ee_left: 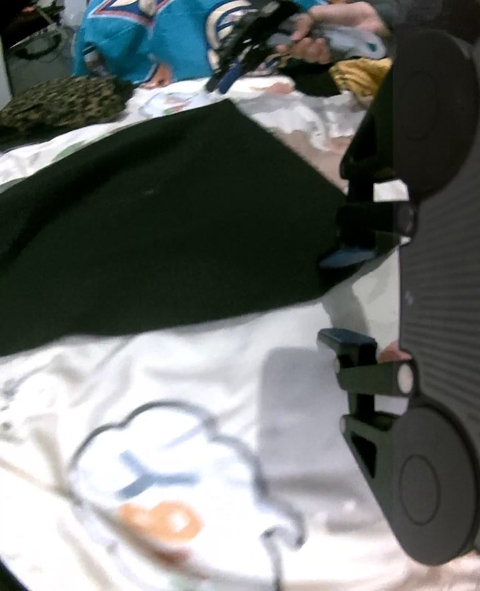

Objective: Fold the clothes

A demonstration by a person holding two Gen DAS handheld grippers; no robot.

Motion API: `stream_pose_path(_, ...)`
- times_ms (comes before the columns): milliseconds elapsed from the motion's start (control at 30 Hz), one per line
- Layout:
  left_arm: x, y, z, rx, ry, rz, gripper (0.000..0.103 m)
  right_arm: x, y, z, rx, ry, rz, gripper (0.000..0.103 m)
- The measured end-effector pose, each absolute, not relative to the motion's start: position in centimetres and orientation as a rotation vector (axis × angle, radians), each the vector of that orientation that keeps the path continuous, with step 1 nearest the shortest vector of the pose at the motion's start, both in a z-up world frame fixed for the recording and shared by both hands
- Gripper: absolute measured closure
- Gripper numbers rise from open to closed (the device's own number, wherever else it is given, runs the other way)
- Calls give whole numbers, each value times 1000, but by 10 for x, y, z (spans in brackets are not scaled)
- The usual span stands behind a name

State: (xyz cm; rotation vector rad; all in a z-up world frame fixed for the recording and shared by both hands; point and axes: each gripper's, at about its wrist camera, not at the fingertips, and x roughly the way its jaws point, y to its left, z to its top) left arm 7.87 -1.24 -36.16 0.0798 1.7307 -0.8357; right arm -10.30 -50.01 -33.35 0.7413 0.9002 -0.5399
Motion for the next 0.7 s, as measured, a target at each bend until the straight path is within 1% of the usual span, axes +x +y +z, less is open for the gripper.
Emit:
stream_pose_path(100,94,-17,-348,103,1694,-798,61,-101,-501,-328,747,868,-541,65)
stream_pose_path(233,116,-29,-328,156,1638,-764,56,-99,-503,-320,761,821,-534,65)
stream_pose_path(433,145,-50,-304,197,1573,-713,55,-97,-506,-314,779,775,-528,65)
stream_pose_path(700,178,-85,-276,182,1501,-613,53,-87,-502,-308,793,730,-509,65)
